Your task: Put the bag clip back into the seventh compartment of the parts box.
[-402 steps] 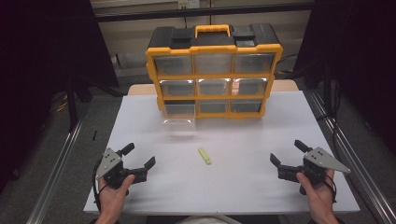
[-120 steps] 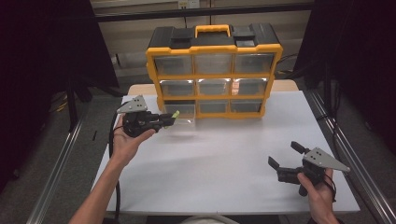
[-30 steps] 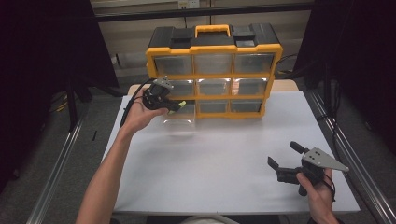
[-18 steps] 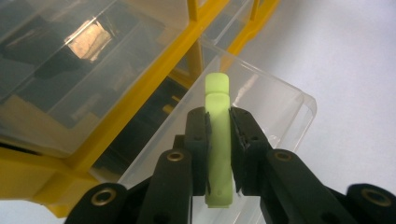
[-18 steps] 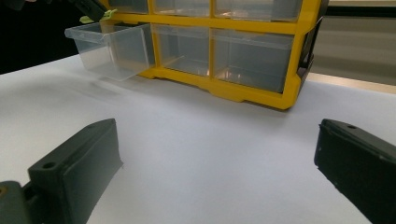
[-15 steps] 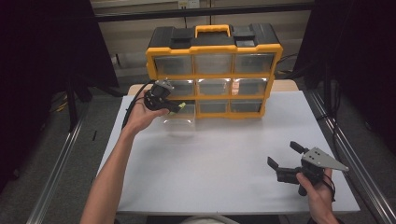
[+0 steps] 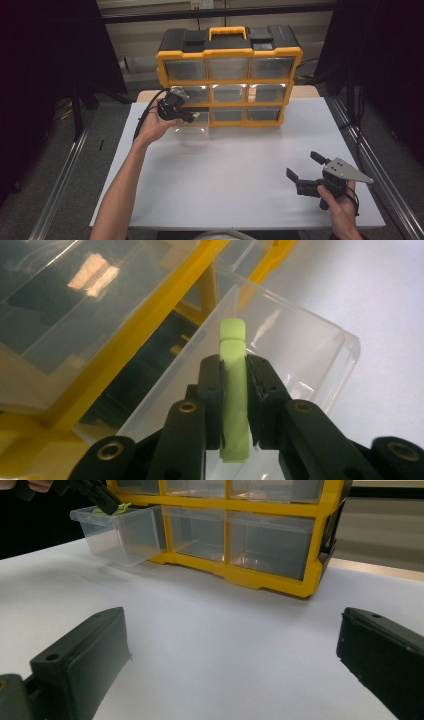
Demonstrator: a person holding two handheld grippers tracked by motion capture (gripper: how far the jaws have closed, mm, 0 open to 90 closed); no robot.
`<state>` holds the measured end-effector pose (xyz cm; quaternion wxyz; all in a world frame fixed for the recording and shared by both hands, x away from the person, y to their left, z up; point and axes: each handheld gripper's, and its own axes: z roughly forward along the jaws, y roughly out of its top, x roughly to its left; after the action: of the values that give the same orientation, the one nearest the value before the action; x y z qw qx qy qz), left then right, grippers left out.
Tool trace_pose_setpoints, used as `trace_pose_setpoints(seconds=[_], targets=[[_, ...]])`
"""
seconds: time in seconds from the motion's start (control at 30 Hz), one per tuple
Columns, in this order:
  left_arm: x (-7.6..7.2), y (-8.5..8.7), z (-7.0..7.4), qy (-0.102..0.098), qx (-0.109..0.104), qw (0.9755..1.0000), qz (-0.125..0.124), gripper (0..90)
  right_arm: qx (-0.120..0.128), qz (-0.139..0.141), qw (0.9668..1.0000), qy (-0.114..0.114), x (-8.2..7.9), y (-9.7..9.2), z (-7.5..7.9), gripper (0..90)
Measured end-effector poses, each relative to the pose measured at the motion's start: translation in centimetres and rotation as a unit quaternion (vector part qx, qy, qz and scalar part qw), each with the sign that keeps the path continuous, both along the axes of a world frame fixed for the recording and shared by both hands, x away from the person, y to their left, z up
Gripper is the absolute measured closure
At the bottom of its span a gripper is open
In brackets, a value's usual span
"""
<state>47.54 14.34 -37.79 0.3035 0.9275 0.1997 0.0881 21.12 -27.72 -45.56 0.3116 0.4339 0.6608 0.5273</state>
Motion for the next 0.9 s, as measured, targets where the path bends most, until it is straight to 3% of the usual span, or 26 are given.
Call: trace_pose_setpoints(seconds=[0.07,0.17,0.2,0.3,0.43,0.5,0.6,0.73,0.83,0.87,0.9], targets=[[-0.2,-0.2,-0.7,0.004,-0.014,0.9998,0.016,78.3,-0.001,0.002,1.0,0.001,0.0,0.0,0.0,0.0],[0.0,-0.1,-1.0,0.004,-0.018,0.9997,0.014,78.3,-0.001,0.002,1.0,0.001,0.0,0.0,0.0,0.0],[-0.1,-0.1,-1.0,0.013,-0.015,0.9996,0.021,78.3,-0.002,0.003,1.0,0.002,0.0,0.0,0.0,0.0],[-0.1,0.0,-1.2,0.016,-0.014,0.9996,0.02,78.0,-0.002,0.002,1.0,0.001,0.0,0.0,0.0,0.0],[-0.2,-0.1,-1.3,0.017,-0.017,0.9995,0.018,77.9,-0.003,0.003,1.0,0.002,0.0,0.0,0.0,0.0],[-0.2,0.0,-1.2,0.009,-0.024,0.9995,0.018,77.9,-0.003,0.004,1.0,0.002,0.0,0.0,0.0,0.0],[-0.1,0.1,-1.3,0.009,-0.019,0.9995,0.023,77.7,-0.002,0.004,1.0,0.001,0.0,0.0,0.0,0.0],[-0.2,0.0,-1.4,0.016,-0.034,0.9991,0.022,72.7,0.001,0.004,1.0,0.001,-0.1,-0.1,0.0,0.0],[-0.1,0.3,-1.0,0.008,-0.018,0.9997,0.015,68.6,0.002,0.005,1.0,0.002,-0.1,0.0,0.0,0.0],[-0.2,0.3,-1.1,0.009,-0.032,0.9993,0.018,68.6,0.002,0.005,1.0,0.002,-0.1,0.0,0.0,0.0],[-0.3,0.4,-1.0,0.005,-0.03,0.9993,0.021,67.2,0.003,0.006,1.0,0.002,-0.1,0.0,0.0,0.0]])
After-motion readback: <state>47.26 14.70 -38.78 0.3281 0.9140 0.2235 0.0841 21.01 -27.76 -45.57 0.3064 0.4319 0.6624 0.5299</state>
